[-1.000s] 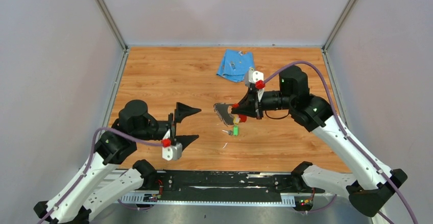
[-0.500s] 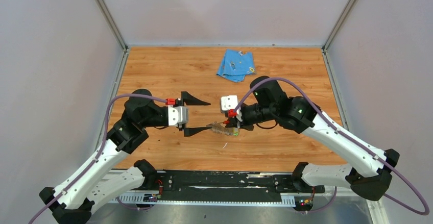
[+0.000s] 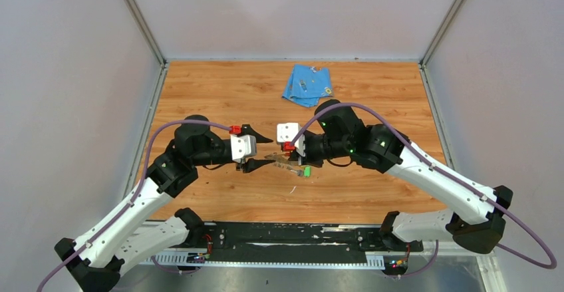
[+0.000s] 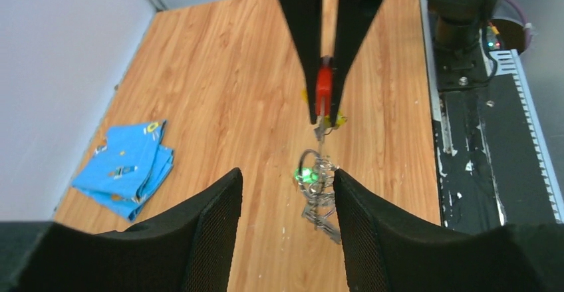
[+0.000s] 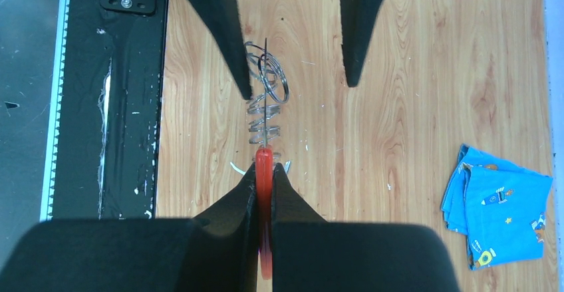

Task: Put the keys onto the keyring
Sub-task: Adjust the key on the keyring.

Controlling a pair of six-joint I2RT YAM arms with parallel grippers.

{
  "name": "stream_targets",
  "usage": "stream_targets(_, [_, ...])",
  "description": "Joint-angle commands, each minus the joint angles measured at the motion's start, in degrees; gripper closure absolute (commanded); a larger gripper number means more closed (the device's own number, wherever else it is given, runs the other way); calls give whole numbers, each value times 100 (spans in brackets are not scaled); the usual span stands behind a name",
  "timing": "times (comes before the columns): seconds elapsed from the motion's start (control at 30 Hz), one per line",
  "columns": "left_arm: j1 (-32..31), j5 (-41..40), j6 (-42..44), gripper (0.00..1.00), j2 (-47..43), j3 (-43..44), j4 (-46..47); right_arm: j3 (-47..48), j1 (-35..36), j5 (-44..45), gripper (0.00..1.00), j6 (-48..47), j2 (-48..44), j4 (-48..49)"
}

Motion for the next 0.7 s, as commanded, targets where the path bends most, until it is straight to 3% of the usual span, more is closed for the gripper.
stream_targets(0.0, [-6, -512, -325, 45, 101, -14, 62, 207, 184, 297, 100, 110, 18, -83])
stream_targets(0.3, [-6, -469, -621, 68, 95, 21, -73, 110, 254, 448, 100, 130, -86, -29])
stream_targets(0.5, [-6, -55, -1053, 92, 137, 38, 12, -18, 278, 525, 100, 183, -172, 75])
stream_targets(0.67, [-6, 78, -1381, 99, 71, 47, 270, -166, 280, 543, 100, 278, -267, 220])
